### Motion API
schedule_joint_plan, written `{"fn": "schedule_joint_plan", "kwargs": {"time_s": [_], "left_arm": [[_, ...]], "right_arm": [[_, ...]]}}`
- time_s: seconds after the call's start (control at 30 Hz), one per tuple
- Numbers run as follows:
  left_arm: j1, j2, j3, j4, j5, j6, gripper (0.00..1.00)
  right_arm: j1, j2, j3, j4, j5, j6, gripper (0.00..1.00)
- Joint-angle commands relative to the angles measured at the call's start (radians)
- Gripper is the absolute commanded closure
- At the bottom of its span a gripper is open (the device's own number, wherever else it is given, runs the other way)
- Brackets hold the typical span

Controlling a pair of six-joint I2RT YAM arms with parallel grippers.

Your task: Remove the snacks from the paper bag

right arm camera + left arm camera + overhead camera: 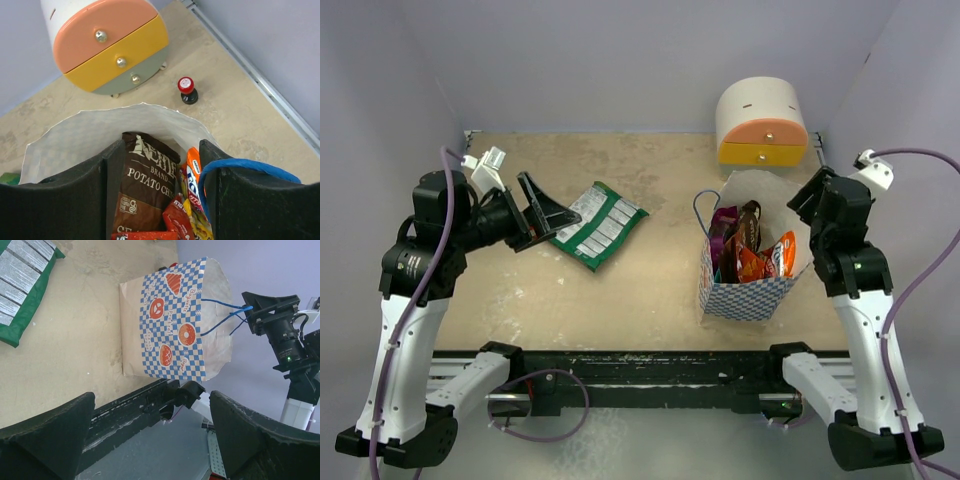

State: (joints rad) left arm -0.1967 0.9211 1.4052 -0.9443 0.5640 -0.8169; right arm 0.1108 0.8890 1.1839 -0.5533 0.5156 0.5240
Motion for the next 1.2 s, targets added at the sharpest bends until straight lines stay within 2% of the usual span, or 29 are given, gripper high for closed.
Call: {"fn": "schedule_joint_plan", "kwargs": {"time_s": [0.0, 0.1, 0.27, 0.37, 0.4, 0.57, 0.67, 0.7, 0.9, 1.17], "left_arm": [[0.003, 0.004, 0.036, 0.026, -0.011, 0.022, 0.01], [0.003, 0.01, 0.036, 0.03, -0.007, 0.026, 0.01], [0.003, 0.022, 0.05, 0.027, -0.003, 0.042, 0.0], [0.004, 0.032, 0.069, 0.018, -0.004, 0.058, 0.01], [0.003, 0.034, 0.073, 0.013, -0.006, 0.064, 0.0], [0.003, 0.038, 0.073, 0.001, -0.007, 0.079, 0.0], [0.003, 0.039, 0.068, 0.004, -0.002, 0.081, 0.0], [0.003, 0.041, 0.067, 0.007, 0.0, 0.081, 0.0], [0.004, 0.053, 0.065, 0.055, 0.038, 0.078, 0.01], [0.003, 0.06, 0.03, 0.159, 0.137, 0.055, 0.01]], "right_arm": [[-0.045, -0.026, -0.034, 0.129, -0.148, -0.047, 0.36], [-0.072, -0.04, -0.062, 0.173, -0.217, -0.049, 0.36], [-0.12, -0.062, -0.113, 0.238, -0.275, -0.035, 0.28], [-0.167, -0.051, -0.126, 0.258, -0.343, -0.038, 0.29], [-0.181, -0.046, -0.129, 0.265, -0.37, -0.042, 0.31], [-0.191, -0.039, -0.096, 0.27, -0.429, -0.098, 0.57], [-0.19, -0.029, -0.021, 0.235, -0.488, -0.157, 0.94], [-0.189, -0.025, 0.006, 0.217, -0.498, -0.17, 1.0], [-0.189, 0.005, 0.17, 0.122, -0.658, -0.201, 1.0], [-0.19, 0.036, 0.287, 0.086, -0.666, -0.2, 1.0]]}}
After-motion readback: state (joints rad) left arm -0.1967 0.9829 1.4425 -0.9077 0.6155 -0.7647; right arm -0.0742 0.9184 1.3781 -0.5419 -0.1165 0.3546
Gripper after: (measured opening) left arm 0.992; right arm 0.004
